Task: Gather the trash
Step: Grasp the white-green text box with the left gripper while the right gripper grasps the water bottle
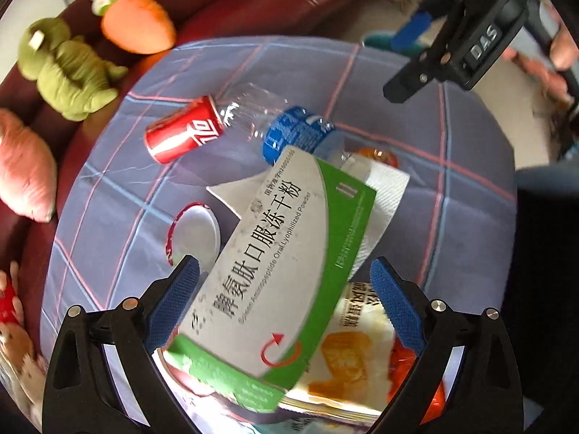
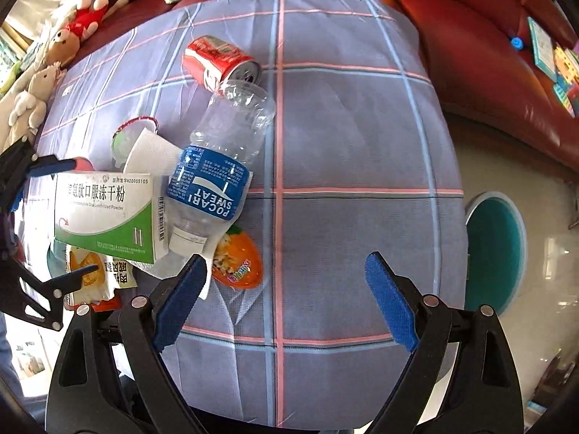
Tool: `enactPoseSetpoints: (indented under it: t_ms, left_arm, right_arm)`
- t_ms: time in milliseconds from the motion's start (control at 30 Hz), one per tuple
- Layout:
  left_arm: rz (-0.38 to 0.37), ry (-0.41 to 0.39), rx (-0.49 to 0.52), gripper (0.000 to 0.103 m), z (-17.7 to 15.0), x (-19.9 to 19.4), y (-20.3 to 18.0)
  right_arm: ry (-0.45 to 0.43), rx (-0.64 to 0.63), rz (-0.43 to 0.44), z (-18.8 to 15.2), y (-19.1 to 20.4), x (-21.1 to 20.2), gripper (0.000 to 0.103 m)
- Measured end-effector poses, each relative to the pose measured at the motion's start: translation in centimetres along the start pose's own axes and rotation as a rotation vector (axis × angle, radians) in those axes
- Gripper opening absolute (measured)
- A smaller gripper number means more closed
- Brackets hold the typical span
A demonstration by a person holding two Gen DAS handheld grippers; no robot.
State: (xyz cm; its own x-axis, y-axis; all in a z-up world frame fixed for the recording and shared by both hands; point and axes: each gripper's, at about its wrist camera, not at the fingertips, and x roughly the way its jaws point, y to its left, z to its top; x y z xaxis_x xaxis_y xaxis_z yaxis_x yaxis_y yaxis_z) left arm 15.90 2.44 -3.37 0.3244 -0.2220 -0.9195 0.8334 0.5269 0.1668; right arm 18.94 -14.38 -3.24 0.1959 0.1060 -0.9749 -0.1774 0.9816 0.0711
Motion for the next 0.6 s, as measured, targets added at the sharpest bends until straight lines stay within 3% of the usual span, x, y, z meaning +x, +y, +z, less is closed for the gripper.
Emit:
enactPoseSetpoints:
  t_ms: [167, 267, 600]
  left_arm:
    - [0.003, 0.020, -0.021, 0.095, 0.2, 2.1, 0.7]
    - [-0.028, -0.012, -0.094, 0.081, -0.2, 2.5, 1.3]
    - [0.031, -0.094, -0.258, 0.079, -1.6, 0.3, 3.2]
  right_arm:
    - [0.039, -0.009, -0.009, 0.2, 0.3, 1.1, 0.085]
    - [0.055, -0.012, -0.024, 0.3, 0.2, 1.5, 0.085]
    - [0.023, -0.001, 0.014, 4.5, 1.0, 1.2, 0.085]
